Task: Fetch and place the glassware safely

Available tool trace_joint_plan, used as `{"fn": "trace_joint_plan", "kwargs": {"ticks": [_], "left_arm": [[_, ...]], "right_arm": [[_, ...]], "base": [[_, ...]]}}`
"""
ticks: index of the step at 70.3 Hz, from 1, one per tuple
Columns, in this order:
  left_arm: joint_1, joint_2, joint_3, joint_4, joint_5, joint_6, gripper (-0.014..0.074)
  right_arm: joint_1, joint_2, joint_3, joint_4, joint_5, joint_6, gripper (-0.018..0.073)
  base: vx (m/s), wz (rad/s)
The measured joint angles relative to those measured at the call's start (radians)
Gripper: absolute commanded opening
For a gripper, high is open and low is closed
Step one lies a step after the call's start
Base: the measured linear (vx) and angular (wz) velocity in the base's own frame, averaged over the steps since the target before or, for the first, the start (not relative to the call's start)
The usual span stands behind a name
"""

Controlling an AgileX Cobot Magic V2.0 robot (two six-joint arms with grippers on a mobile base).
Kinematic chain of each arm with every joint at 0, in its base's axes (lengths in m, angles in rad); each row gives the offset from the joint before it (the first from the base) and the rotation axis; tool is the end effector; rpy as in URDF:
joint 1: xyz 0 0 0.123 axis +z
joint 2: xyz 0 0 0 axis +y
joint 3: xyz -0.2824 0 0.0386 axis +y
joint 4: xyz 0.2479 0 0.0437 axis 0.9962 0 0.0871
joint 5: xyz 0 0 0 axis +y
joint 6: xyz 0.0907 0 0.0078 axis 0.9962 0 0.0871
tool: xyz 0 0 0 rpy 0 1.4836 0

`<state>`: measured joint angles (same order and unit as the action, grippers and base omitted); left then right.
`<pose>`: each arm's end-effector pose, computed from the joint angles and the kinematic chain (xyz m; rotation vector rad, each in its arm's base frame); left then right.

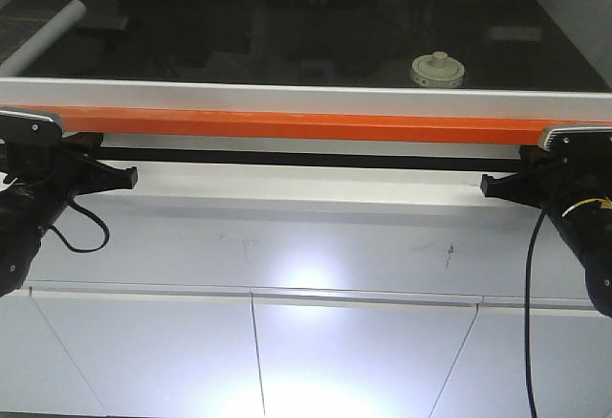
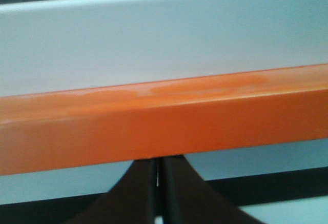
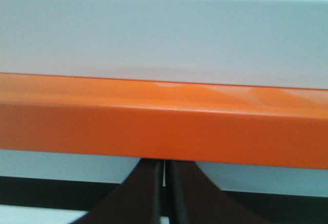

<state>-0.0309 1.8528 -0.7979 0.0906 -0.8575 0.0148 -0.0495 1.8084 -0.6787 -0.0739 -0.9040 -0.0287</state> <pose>0.3658 -0.0175 0.1791 0.1397 1.6770 -0.0251 0.3392 -0.0115 0.1701 -0.0645 1.7094 -0.0425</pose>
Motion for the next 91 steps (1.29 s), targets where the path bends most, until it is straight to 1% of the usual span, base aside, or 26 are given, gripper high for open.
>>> {"fn": "trace_joint_plan", "kwargs": {"ticks": [31, 47, 55, 68, 78, 91], "left_arm": [[0.0, 0.0, -0.001, 0.0, 0.001, 0.0, -0.0007], [0.0, -0.005, -0.001, 0.0, -0.001, 0.0, -0.0007], [0.0, -0.023, -0.002, 0.0, 0.018, 0.0, -0.0007], [0.0, -0.06, -0.048, 0.009, 0.117, 0.0, -0.0007], [0.0, -0.096, -0.1, 0.04, 0.23, -0.001, -0.0007], [-0.003, -0.125, -0.188, 0.085, 0.368, -0.001, -0.0007]], "right_arm": [[0.0, -0.003, -0.003, -0.008, 0.008, 0.0, -0.0001], [0.0, -0.039, -0.012, -0.009, 0.078, -0.006, -0.0001], [0.0, -0.057, -0.016, -0.011, 0.11, -0.008, -0.0001], [0.0, -0.088, -0.023, -0.011, 0.125, -0.012, -0.0001], [0.0, -0.12, -0.026, -0.011, 0.128, -0.012, -0.0001], [0.0, -0.157, -0.077, -0.013, 0.199, -0.012, -0.0001]], "base": [[0.0, 0.0], [0.0, 0.0], [0.0, 0.0], [0.0, 0.0], [0.0, 0.02], [-0.01, 0.05]]}}
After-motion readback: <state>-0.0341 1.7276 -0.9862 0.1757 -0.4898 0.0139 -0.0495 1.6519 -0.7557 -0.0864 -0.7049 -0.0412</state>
